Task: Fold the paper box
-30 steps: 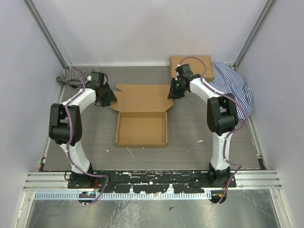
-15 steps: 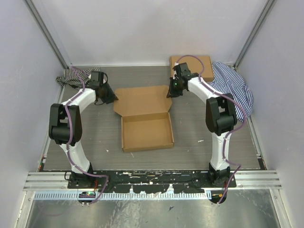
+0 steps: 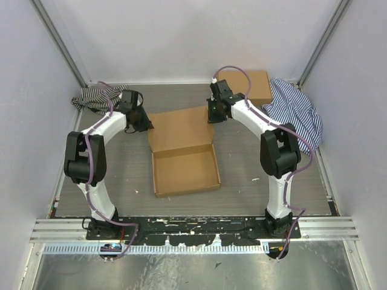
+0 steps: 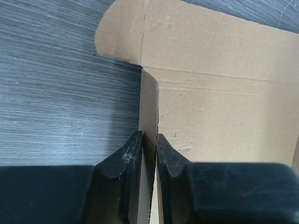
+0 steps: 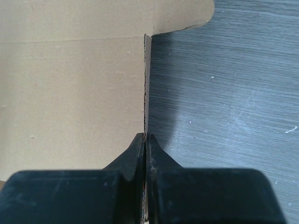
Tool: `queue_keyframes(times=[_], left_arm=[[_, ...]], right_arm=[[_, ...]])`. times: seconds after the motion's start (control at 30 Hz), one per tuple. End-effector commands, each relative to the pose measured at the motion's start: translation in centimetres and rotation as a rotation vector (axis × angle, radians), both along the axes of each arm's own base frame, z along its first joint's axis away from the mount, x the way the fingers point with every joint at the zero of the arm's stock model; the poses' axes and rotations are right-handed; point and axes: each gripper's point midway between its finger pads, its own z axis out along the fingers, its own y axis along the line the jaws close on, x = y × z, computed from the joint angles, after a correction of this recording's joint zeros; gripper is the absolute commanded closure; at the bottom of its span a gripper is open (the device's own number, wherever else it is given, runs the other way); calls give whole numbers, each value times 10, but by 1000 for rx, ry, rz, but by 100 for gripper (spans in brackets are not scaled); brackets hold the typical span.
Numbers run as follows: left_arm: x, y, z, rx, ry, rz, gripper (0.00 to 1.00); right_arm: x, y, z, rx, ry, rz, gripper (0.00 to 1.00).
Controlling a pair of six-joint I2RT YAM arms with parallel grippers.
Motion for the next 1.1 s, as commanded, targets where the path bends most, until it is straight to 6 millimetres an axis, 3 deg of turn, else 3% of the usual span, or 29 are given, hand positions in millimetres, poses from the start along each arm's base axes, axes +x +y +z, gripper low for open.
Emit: queue_keyframes(times=[0.0,0.3,1.07], left_arm=[[3,-14,24,78,-49,-58,76],[-1,-22,30,270,-33,-104,79],[-11,-44,13,396,21,-171,80]], right_arm=[[0,8,45,-19,-120,-4,99],[-11,13,43,-136,-143,-44,99],[-30,43,7,-273,-123,-65,99]])
